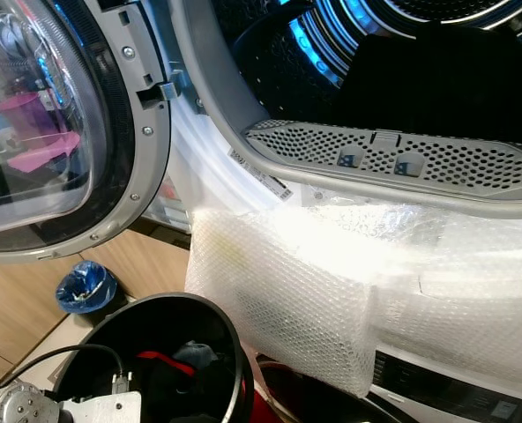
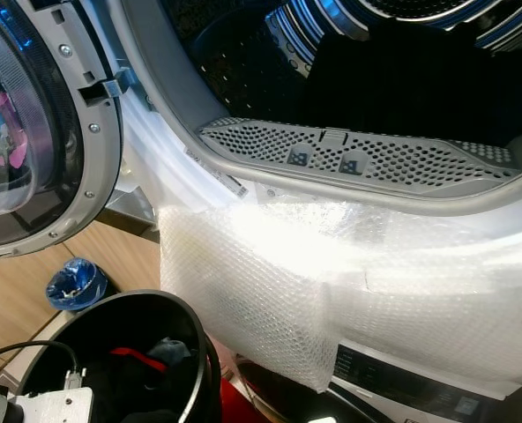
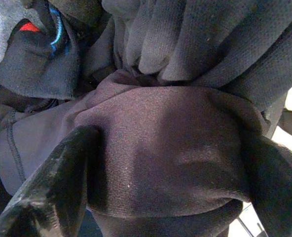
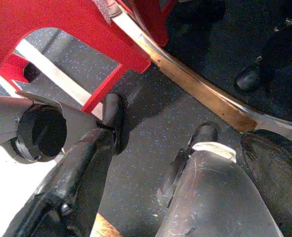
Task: Clothes washing
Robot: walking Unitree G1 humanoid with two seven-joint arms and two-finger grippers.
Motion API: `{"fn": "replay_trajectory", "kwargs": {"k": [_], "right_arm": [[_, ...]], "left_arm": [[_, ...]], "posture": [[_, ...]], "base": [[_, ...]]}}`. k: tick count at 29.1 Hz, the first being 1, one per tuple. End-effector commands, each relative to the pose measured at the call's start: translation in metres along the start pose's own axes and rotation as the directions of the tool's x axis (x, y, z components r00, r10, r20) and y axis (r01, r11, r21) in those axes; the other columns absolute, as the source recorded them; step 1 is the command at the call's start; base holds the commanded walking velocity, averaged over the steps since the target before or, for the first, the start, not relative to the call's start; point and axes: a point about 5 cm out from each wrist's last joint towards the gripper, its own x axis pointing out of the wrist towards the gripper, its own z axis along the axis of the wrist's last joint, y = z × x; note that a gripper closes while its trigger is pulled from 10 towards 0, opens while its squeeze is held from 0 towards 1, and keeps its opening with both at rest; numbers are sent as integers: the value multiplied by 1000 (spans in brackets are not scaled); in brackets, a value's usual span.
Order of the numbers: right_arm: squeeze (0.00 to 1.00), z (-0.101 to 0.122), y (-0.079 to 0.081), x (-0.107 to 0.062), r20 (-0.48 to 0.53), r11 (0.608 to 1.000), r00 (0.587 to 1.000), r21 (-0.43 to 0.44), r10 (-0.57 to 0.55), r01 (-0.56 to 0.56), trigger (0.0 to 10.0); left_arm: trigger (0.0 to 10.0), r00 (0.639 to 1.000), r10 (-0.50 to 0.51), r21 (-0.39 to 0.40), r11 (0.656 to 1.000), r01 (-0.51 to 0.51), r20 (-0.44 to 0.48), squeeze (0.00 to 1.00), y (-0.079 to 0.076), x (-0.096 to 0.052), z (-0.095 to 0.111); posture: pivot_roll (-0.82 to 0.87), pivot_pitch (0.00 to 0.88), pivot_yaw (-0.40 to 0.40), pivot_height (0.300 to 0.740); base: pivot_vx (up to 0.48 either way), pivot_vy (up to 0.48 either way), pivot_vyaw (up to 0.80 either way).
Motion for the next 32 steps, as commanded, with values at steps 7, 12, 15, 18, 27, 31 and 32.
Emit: {"fn": "replay_trajectory", "kwargs": {"k": [7,12,15,18,27,31,32], "right_arm": [[0,-13,5,-1,-56,1000,998,9,17,-17,10000],[0,-16,4,-1,-63,1000,998,11,17,-16,10000],[0,-16,4,-1,-65,1000,998,12,16,-15,10000],[0,-17,3,-1,-67,1000,998,13,15,-14,10000],[0,-15,4,-1,-66,1000,998,-1,18,-18,10000],[0,-13,3,-1,-63,1000,998,-8,16,-17,10000],[0,-13,3,-1,-63,1000,998,-8,16,-17,10000]], "left_arm": [[392,992,-9,-33,999,5,-129,0,-2,6,-16],[392,986,5,-40,999,-12,-168,0,-1,5,-20],[549,985,11,-44,999,-18,-172,0,-1,6,-21],[0,984,13,-54,998,-23,-176,0,-2,5,-22],[0,980,4,-46,999,-13,-201,0,-5,7,-24],[0,981,6,-44,999,-14,-194,0,-5,9,-22],[0,981,6,-44,999,-14,-195,0,-5,9,-22]], "posture": [[-5,82,194,740],[-6,87,193,740],[-6,87,193,740],[-4,89,189,740],[-2,90,189,740],[-2,88,185,740],[-3,86,186,740]], "base": [[0,0,0],[0,0,0],[0,0,0],[0,0,0],[0,0,0],[0,0,0],[0,0,0]]}}
